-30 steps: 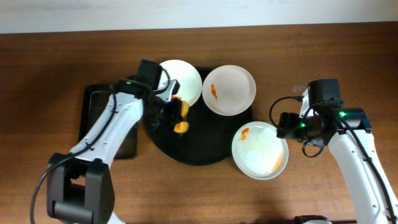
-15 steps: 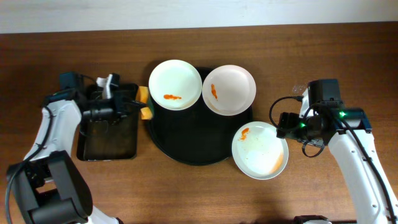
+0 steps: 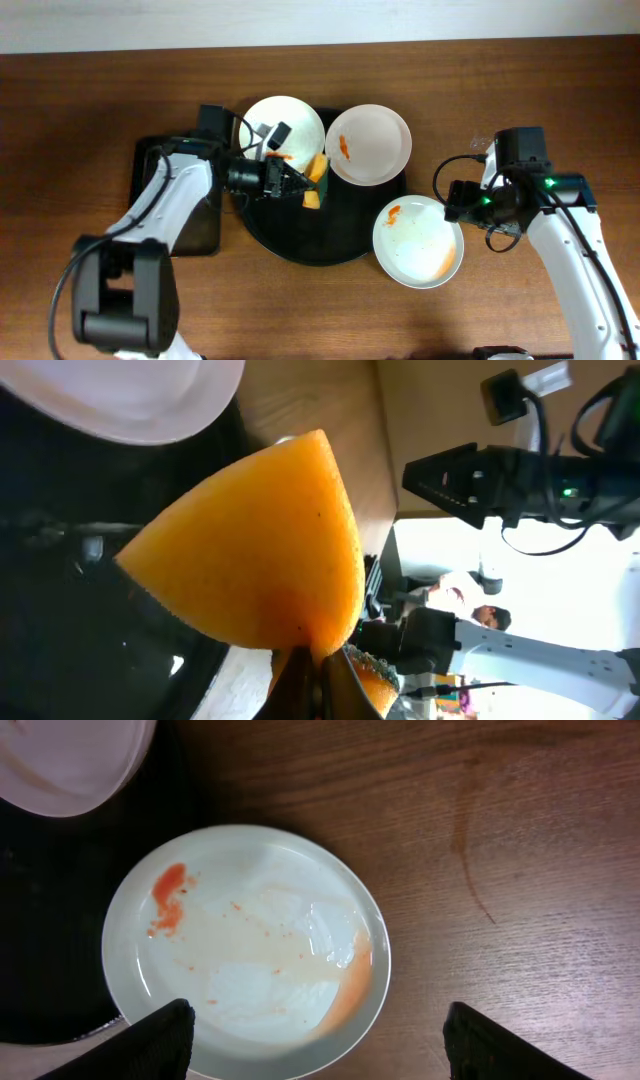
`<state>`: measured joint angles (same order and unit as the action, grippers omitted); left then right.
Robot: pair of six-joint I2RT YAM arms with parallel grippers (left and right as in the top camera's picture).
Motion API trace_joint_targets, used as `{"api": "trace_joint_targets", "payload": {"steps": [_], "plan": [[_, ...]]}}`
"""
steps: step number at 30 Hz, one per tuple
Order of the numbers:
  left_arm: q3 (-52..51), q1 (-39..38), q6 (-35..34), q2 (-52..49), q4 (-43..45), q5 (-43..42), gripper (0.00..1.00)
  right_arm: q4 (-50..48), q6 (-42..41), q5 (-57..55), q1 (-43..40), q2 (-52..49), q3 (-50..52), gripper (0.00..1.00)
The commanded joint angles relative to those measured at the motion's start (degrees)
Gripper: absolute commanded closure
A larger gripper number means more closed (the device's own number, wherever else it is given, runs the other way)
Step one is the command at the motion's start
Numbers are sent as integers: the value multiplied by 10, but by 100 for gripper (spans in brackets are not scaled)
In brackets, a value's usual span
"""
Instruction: Clean dirty plates on tray and stack at the side
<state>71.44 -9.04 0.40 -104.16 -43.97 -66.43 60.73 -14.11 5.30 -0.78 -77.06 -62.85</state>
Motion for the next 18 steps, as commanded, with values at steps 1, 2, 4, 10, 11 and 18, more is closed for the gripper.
{"api": "trace_joint_targets", "payload": {"steps": [1,2,4,10,11,18], "plan": [[-2,-13,-2,-50,9,-18,99,2,6,-1,-4,-56,-3,21],[-2,-13,-1,-57,9,-17,99,0,20,-1,-4,-81,-3,22],[-2,-13,-1,-59,14,-17,99,-2,42,-1,-4,-126,-3,23],[-2,-13,-1,-59,20,-12,100,-29,84,1,-4,-179,-2,37],[-2,-13,-1,-59,20,-12,100,-29,89,1,-4,-183,1,40],[-2,-13,-1,-59,31,-12,100,-62,73,0,-16,-184,66,40]]}}
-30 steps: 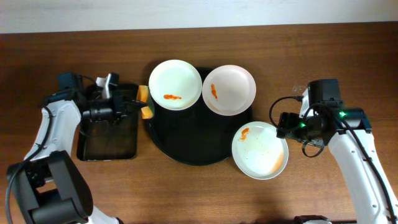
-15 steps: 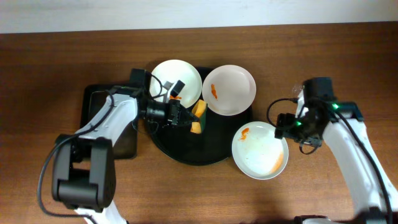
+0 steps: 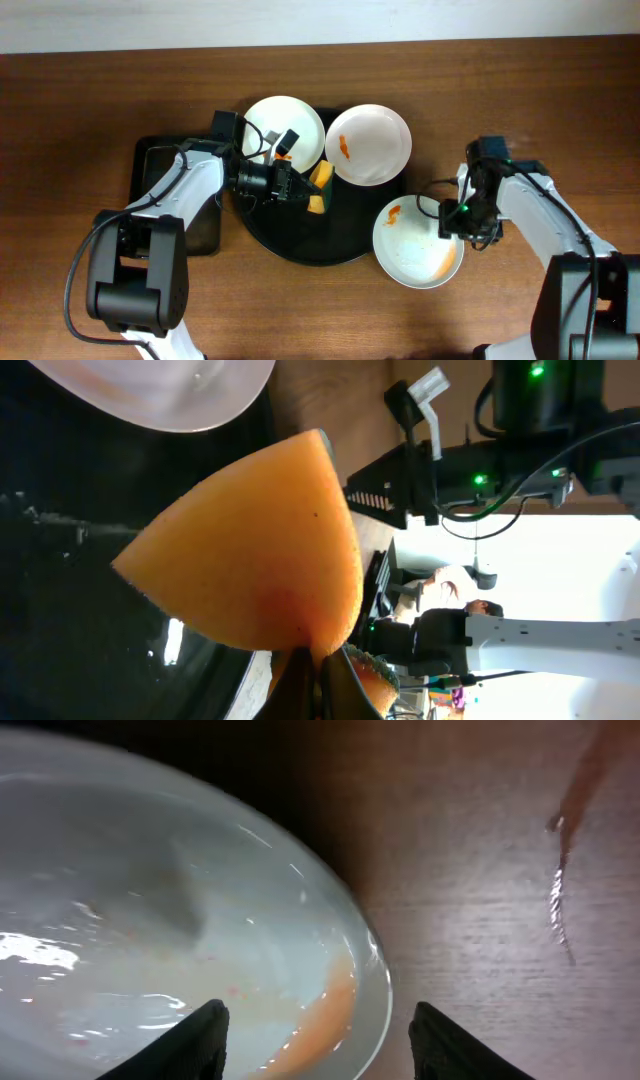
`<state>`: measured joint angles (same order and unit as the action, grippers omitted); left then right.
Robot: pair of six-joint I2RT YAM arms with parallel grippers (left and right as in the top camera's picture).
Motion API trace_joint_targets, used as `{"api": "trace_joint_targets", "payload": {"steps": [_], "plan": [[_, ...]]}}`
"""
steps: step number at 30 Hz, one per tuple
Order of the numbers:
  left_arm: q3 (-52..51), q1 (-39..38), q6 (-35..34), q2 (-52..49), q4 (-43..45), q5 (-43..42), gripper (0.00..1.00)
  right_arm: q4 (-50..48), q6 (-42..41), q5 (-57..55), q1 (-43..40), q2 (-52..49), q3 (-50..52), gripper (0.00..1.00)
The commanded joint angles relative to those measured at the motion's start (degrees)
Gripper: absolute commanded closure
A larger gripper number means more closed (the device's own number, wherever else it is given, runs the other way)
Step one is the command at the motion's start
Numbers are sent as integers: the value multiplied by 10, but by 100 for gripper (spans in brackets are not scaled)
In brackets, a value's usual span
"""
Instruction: Clean dirty plates on tray and stack at the side
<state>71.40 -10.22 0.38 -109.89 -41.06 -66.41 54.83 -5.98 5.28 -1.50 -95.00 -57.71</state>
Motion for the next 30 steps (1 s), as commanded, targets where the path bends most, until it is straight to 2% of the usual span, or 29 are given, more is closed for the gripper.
{"api": "trace_joint_targets", "payload": {"steps": [1,5,7,10,11,12,13,16,22,30], "plan": [[-1,-1,-1,-2,2,-13,99,-7,-20,1,-9,-4,24,40],[-1,-1,-1,-2,2,-10,100,-22,-46,1,-9,-4,54,49],[-1,-1,-1,-2,1,5,99,-57,-74,1,-9,-4,87,51],[-1,-1,-1,-2,2,13,100,-115,-106,4,-9,-4,127,61],[-1,-1,-1,-2,1,13,99,-132,-107,5,-9,-4,140,66],[-1,-1,-1,-2,2,13,100,-143,-107,5,-9,-4,147,76],[-1,-1,-1,-2,2,13,99,-151,-107,5,-9,-4,150,96],[-1,-1,-1,-2,3,13,99,-131,-106,5,-9,5,121,96],[-1,4,-1,-2,8,48,99,5,-104,33,14,68,-43,96],[-1,84,-1,-2,0,3,99,-39,-144,-43,144,56,-48,96]]}}
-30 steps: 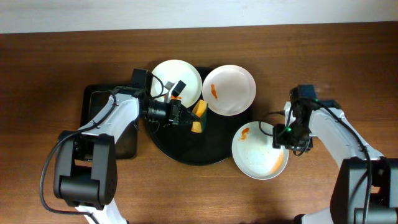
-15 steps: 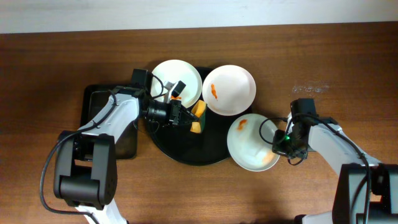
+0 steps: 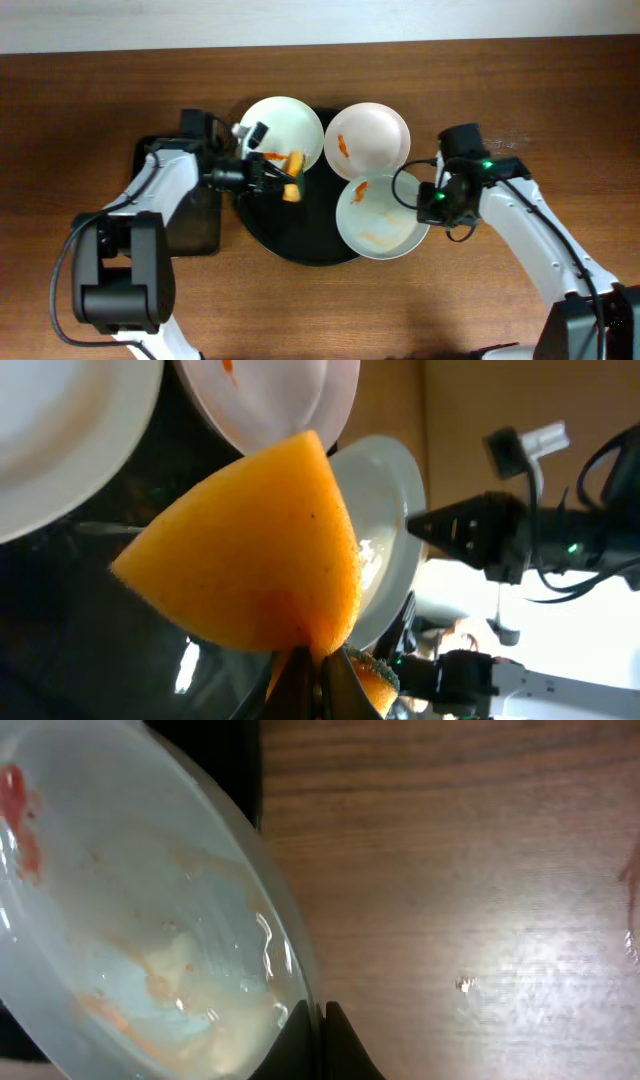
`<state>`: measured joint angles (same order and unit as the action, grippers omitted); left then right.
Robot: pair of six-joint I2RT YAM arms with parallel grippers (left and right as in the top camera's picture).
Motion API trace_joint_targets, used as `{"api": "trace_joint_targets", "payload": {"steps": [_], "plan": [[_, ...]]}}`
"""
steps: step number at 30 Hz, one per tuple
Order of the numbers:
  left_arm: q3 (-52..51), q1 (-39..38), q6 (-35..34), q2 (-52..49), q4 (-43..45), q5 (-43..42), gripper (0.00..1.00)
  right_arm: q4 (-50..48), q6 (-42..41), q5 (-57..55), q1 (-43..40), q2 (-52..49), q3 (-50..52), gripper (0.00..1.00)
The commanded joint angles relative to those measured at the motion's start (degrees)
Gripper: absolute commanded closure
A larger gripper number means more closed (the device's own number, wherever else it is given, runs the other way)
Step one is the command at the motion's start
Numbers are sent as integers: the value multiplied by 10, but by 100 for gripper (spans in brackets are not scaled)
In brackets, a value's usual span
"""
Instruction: Clean dirty plates on tray and stack at the side
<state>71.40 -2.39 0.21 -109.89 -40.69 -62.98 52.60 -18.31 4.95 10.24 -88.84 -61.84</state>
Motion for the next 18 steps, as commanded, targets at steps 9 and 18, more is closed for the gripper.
{"api": "trace_joint_targets", "payload": {"steps": [9,18], "plan": [[-75,-28,0,-8,43,78,99,-72,-19,-57,52,-6,-7,96],[-48,-1,-7,-9,31,123,57,-72,-15,-61,52,-6,-7,96]]}}
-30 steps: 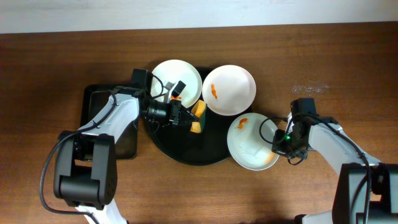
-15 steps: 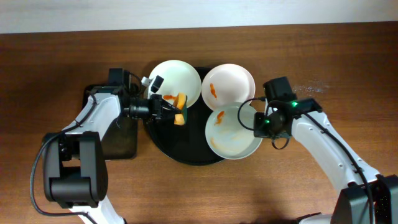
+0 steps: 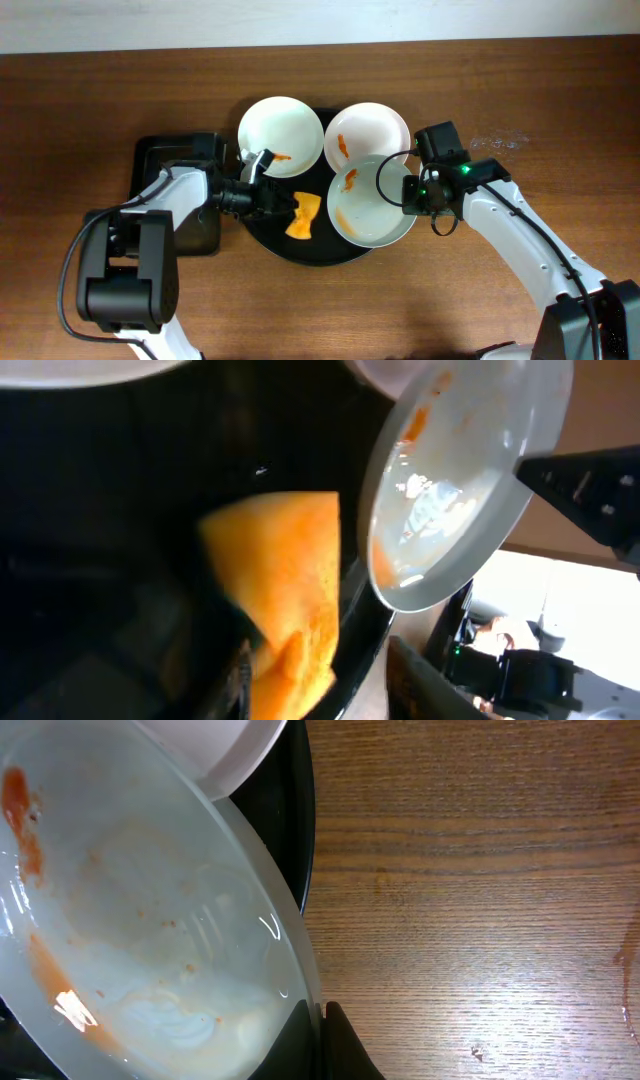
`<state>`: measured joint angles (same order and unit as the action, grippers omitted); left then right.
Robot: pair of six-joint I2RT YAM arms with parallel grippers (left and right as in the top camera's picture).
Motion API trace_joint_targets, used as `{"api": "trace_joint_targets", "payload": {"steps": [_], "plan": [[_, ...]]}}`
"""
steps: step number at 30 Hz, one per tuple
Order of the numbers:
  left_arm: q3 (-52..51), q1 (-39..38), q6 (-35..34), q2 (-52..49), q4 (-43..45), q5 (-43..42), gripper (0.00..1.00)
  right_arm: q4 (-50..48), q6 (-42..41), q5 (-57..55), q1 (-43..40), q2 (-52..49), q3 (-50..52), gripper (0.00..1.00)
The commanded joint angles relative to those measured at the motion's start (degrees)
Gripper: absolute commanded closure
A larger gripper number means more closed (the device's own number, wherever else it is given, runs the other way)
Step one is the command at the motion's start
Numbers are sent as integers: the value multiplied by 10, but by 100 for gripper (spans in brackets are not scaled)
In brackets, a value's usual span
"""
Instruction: Clean dirty plates on tray and stack at the side
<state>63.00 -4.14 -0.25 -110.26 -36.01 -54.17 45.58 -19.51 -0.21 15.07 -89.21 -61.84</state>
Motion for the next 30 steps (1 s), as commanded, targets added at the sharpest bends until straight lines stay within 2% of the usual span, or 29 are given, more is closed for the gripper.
{"api": "trace_joint_targets", "payload": {"steps": [1,4,5,7,10,12,13,17,19,26,27,30], "plan": [[61,22,-2,-5,-45,66,55,-2,-3,-14,4,-2,-7,96],[107,17,-2,10,-102,131,54,0,-3,-22,4,-2,-7,96],[114,-3,-26,28,-119,220,48,0,-3,-22,4,-2,-7,96],[114,-39,-41,36,-147,316,41,0,-3,-22,4,-2,-7,96],[109,-129,-40,36,-182,350,27,0,-3,-22,4,-2,-7,96],[110,-189,-77,39,-179,461,20,0,-3,-22,4,-2,-7,96],[110,-210,-101,43,-180,515,20,0,-3,-20,4,-2,-7,96],[108,-276,-145,51,-181,561,26,0,-3,-19,4,-2,-7,96],[95,-309,-193,51,-171,646,27,0,-3,-18,4,-2,-7,96],[29,-324,-201,50,-88,661,29,0,-3,-18,4,-2,-7,96],[28,-324,-201,50,-85,663,32,0,-3,-18,4,-2,-7,96],[27,-324,-201,50,-82,676,52,4,-3,-18,4,-2,-7,96]]}}
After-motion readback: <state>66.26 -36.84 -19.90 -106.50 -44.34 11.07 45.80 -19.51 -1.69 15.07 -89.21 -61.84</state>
